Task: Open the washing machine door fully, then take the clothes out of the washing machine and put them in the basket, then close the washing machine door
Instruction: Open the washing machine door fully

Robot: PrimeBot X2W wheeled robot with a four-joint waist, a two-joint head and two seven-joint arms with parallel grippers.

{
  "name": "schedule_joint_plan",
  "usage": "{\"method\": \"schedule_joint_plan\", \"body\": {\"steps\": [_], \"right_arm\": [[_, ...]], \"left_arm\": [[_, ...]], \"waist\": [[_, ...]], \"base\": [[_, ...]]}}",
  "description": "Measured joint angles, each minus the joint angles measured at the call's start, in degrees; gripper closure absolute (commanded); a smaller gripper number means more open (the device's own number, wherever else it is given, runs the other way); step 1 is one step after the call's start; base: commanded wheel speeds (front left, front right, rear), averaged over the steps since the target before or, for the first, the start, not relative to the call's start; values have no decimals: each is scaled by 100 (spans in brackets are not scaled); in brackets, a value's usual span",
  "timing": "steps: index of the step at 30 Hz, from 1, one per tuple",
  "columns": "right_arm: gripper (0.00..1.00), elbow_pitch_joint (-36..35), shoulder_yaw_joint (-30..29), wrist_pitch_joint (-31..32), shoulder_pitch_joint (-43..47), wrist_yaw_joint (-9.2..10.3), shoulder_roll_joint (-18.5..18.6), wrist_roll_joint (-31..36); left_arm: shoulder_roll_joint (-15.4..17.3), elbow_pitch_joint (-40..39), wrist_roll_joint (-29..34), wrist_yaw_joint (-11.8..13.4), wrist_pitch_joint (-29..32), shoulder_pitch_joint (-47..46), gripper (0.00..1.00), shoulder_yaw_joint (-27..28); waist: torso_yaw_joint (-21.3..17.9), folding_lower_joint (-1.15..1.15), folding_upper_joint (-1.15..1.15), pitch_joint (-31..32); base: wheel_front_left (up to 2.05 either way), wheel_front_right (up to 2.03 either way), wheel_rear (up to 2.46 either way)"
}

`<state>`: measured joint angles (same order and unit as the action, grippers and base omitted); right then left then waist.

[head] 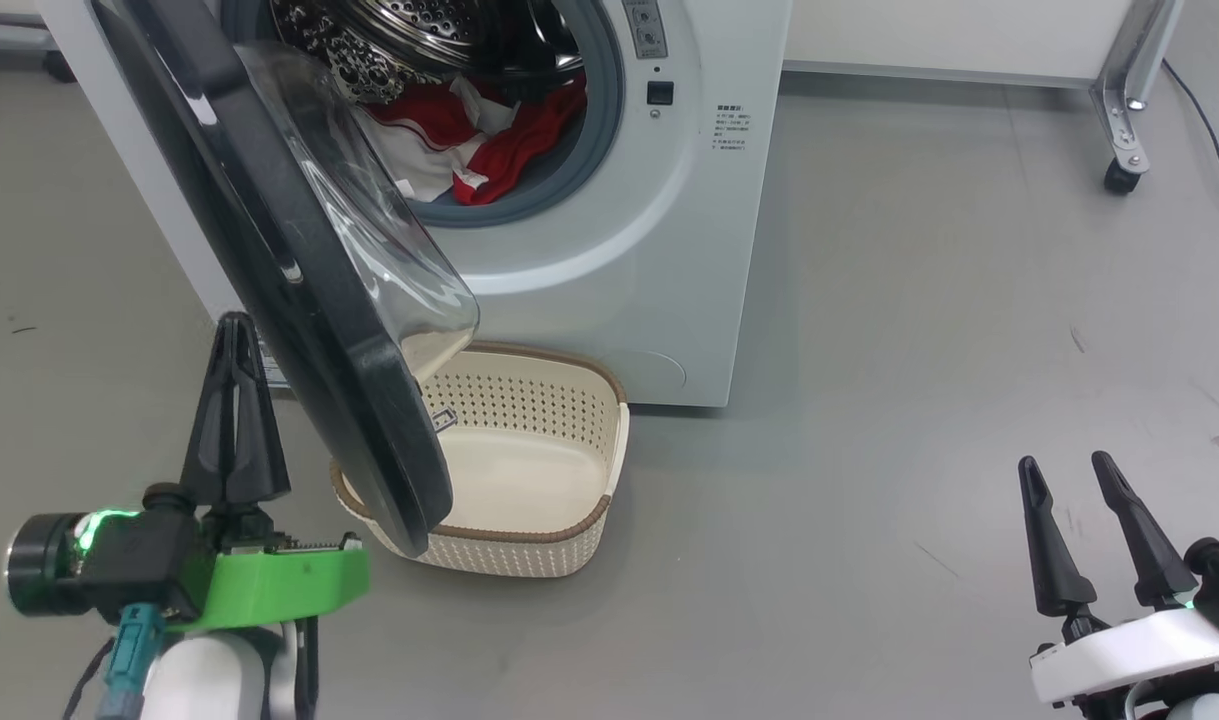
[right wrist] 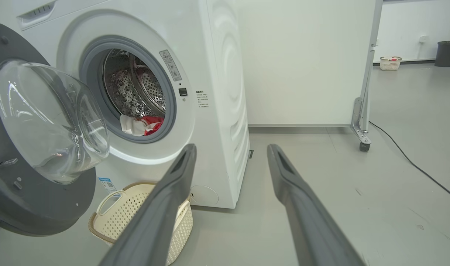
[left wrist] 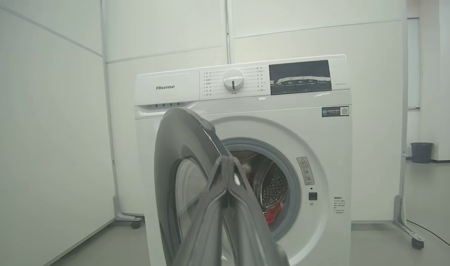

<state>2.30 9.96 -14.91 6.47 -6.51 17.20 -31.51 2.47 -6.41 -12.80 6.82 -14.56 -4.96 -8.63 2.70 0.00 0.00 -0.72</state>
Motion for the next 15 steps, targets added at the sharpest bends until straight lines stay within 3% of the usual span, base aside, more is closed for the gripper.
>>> {"method": "schedule_joint_plan", "body": {"steps": [9,15], "right_arm": [[0,66,25,0,0,-46,-57,41],[0,86,64,0,-1,-47,-83,43]], "left_arm": [[-3,-304,344,0,-19,-592,100,-229],[-9,-11,477,0,-21,-837,100,-532]], "waist": [[-46,0,0,37],[-103,0,0,51]], "base": [[0,0,0],[0,0,0]]}}
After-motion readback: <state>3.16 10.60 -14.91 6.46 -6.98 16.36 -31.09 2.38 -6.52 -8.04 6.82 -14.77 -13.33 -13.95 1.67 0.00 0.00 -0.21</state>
